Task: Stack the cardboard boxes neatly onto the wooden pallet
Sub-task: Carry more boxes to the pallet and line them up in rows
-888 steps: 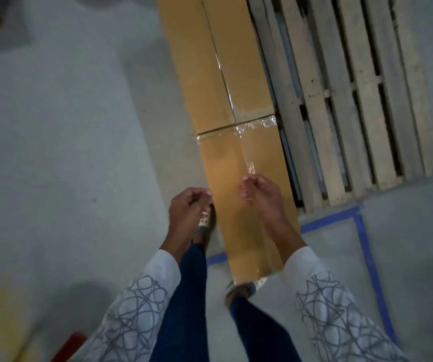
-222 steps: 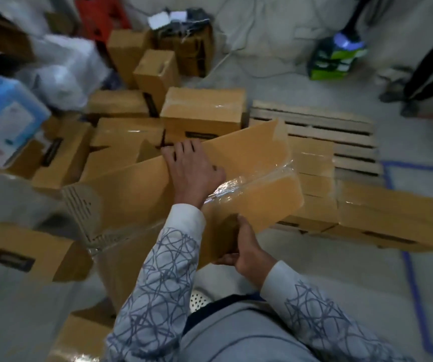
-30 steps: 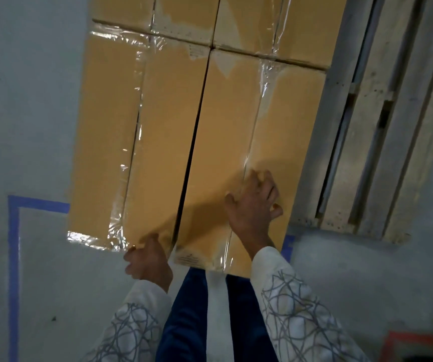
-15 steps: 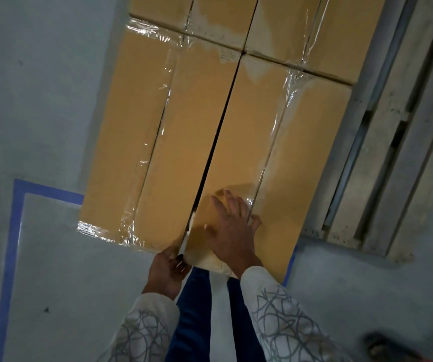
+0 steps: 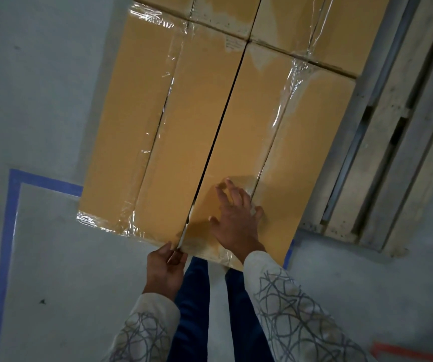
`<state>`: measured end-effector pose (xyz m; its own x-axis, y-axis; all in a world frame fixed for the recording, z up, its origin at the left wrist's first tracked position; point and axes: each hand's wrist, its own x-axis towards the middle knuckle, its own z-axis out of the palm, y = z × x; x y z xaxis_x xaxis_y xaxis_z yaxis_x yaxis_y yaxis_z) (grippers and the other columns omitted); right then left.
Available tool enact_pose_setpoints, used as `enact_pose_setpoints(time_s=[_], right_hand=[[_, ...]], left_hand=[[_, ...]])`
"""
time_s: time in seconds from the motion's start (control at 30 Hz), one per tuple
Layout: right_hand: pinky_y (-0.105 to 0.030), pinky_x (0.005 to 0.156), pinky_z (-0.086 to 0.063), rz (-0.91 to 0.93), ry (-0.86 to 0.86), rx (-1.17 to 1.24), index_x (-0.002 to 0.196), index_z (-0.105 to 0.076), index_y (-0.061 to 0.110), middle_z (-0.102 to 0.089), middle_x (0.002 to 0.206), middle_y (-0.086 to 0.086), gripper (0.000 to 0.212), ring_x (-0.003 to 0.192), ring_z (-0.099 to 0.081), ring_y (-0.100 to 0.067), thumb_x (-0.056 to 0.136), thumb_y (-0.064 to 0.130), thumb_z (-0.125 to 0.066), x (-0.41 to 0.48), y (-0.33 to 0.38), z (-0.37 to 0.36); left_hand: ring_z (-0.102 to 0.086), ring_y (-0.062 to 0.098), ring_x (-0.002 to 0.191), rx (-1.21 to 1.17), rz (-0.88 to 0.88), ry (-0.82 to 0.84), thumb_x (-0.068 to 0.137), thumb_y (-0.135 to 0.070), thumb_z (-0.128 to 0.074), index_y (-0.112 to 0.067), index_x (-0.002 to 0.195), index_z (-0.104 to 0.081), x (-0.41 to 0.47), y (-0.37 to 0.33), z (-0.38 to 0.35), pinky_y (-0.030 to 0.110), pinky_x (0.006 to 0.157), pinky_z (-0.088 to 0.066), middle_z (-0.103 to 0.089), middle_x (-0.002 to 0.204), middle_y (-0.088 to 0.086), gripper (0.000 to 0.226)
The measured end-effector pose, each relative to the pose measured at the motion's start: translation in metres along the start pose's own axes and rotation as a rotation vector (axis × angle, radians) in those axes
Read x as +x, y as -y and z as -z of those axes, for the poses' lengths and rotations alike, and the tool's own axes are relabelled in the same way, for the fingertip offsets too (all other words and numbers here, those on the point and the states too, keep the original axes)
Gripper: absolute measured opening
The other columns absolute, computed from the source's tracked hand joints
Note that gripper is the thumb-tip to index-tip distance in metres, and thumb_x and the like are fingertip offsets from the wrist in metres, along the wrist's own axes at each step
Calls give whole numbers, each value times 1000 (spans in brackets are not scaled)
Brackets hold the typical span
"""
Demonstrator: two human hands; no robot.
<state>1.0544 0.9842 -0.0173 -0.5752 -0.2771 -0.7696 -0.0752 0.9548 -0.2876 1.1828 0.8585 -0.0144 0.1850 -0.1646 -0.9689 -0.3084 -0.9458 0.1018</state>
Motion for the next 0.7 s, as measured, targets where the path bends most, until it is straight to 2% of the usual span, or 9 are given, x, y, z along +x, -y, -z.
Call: enact_pose_setpoints(time_s=[0.07,0.13,0.17,0.27,0.37,0.53,0.63,0.7], right_hand=[[-64,115,-19,-3,-1,6,162,-17,37,8,171,15,77,157,-3,-24,98,43,-59,0,1,-1],[-64,115,-19,-4,1,6,163,-14,37,10,171,15,78,157,-2,-25,98,43,-58,0,3,-3],[-64,115,-19,-4,2,5,163,-13,37,11,171,15,79,157,-2,-26,98,43,-58,0,3,-3],[-64,115,-18,-1,7,2,163,-12,37,12,171,15,80,157,-1,-26,98,43,-58,1,3,-3],[-64,116,-17,3,14,1,163,-13,37,11,171,15,79,157,-1,-24,98,43,-58,2,1,-2],[-64,117,-16,-11,-16,44,162,-18,36,5,171,14,76,157,-3,-23,98,44,-58,2,-1,0],[-62,115,-21,-151,-158,131,159,-25,34,-8,171,8,75,155,-11,-24,95,42,-62,-1,-8,2],[-61,113,-23,-278,-243,196,157,-29,31,-13,169,5,73,153,-14,-25,93,39,-63,-2,-17,2]], left_hand=[[-65,27,92,26,-61,37,105,-6,-47,0,99,-62,1,0,4,38,92,-55,-76,72,7,18],[-63,24,90,40,-85,63,106,-8,-46,-6,97,-59,0,1,6,33,80,-58,-75,66,0,16],[-63,24,90,35,-64,54,106,-8,-46,-5,97,-60,0,0,6,33,80,-58,-75,65,1,16],[-65,27,95,3,-24,14,105,-8,-50,-2,95,-64,-4,-3,-2,40,98,-52,-76,71,10,18],[-64,28,99,-78,-17,-20,105,-8,-51,-4,97,-64,-5,-3,-2,43,107,-48,-68,100,14,16],[-65,28,98,-100,11,-36,104,-8,-51,-5,102,-63,-4,7,-8,42,105,-50,-64,105,13,13],[-64,36,102,-104,138,-13,101,-17,-56,-2,113,-60,1,2,-12,46,101,-50,-64,112,19,20],[-63,37,102,-110,160,-7,100,-23,-57,-1,117,-58,6,-4,-15,47,99,-49,-62,116,21,28]])
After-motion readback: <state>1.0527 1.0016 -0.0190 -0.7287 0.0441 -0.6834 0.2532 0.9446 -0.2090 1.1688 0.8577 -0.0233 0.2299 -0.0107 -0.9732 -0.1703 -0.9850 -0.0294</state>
